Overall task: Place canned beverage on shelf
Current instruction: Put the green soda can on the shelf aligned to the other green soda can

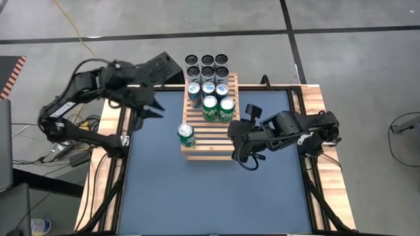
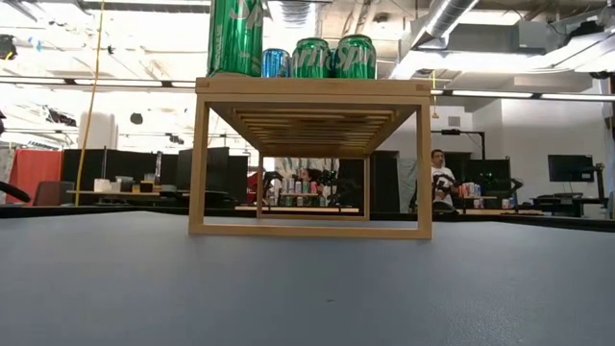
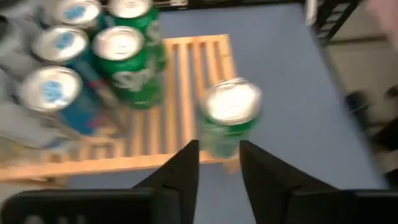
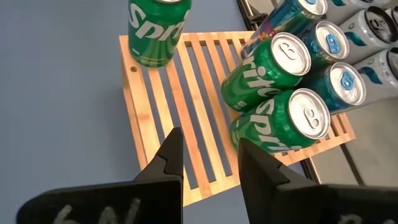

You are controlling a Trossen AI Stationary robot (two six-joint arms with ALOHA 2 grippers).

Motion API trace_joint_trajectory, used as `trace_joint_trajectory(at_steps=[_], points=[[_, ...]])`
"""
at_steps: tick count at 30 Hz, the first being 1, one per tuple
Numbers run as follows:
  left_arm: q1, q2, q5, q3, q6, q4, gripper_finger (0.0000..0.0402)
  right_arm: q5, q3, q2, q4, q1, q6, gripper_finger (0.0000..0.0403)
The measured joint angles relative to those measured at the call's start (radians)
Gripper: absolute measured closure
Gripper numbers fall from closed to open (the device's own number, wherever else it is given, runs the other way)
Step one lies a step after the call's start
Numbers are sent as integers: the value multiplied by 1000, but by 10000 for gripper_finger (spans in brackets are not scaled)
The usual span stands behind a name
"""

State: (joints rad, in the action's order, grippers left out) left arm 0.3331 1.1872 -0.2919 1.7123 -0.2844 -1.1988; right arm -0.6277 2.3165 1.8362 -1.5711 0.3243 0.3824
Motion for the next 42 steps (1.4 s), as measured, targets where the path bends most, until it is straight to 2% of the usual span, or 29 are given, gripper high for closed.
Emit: trace_joint_trajectory(at_steps=[2,6,10,12,15,18,21,24,26,31,39,42], points=[[-80,-17,45,0,126,0,324,0,0,0,0,-7,-15,305],[-302,-27,364,0,346,-15,390,0,0,0,0,-19,-34,305],[-549,-18,717,0,566,-14,399,0,0,0,0,-33,-43,305],[-668,-8,854,-16,678,-7,401,-1,0,0,0,-34,-48,305],[-814,-10,1001,-135,855,79,401,-1,0,0,0,-39,-52,305],[-911,-6,1106,-326,958,278,401,-1,0,-1,0,-40,-65,305],[-970,-4,1240,-494,1004,481,401,-1,0,-1,0,-41,-93,305],[-1006,-9,1375,-598,1047,612,401,-1,0,-1,0,-40,-104,305],[-1027,-9,1383,-626,1054,640,396,-1,0,-1,0,-40,-104,305],[-1059,-10,1274,-638,1017,712,350,1,0,-1,0,-40,-107,305],[-1060,50,1108,-637,718,913,203,1,0,-1,0,-45,-101,305],[-1039,76,1104,-637,751,893,146,0,0,-1,0,-55,-87,305]])
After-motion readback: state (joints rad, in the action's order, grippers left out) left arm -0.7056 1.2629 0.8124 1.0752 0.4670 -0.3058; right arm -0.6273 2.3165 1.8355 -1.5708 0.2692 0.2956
